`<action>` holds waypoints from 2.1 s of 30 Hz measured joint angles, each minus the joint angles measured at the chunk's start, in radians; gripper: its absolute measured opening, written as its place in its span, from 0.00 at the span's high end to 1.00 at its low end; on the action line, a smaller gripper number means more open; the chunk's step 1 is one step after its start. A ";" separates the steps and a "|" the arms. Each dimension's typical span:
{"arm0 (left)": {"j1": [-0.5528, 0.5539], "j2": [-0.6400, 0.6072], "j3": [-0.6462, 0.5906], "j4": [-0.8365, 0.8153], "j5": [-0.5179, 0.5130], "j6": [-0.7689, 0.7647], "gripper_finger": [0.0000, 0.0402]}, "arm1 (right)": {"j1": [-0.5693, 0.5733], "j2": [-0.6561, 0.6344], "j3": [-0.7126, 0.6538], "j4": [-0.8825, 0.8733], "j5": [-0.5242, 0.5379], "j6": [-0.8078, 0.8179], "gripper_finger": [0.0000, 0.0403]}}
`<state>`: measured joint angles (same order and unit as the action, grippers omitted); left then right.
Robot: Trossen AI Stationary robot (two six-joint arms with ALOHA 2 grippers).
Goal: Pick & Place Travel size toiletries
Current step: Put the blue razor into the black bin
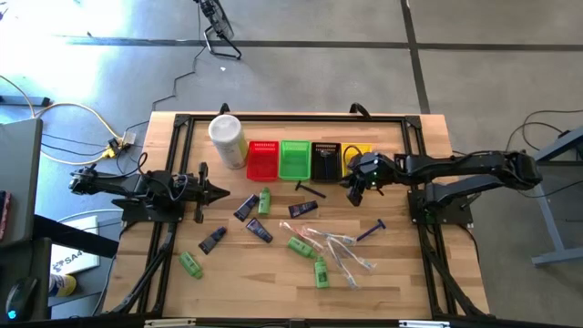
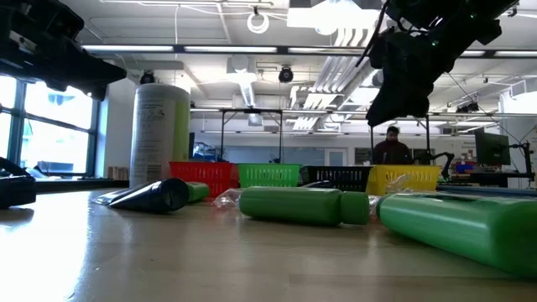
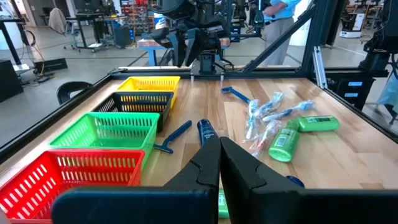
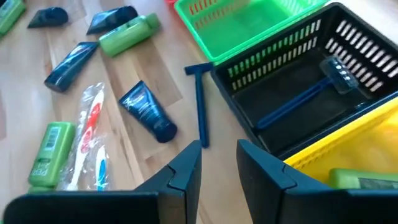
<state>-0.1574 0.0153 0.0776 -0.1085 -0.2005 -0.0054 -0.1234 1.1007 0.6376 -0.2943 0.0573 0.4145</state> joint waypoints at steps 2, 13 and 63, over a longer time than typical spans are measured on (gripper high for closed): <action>0.000 0.000 0.000 0.000 0.000 0.000 0.98 | -0.001 0.000 0.000 0.000 -0.008 0.008 0.77; 0.000 0.000 0.000 0.000 0.000 0.000 0.98 | 0.052 0.000 0.000 -0.010 -0.248 0.030 0.83; 0.000 0.000 0.000 0.001 -0.004 0.000 0.98 | 0.457 0.156 -0.001 -0.466 -0.029 0.372 0.99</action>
<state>-0.1574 0.0154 0.0776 -0.1078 -0.2043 -0.0051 0.3340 1.2563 0.6365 -0.7605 0.0284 0.7865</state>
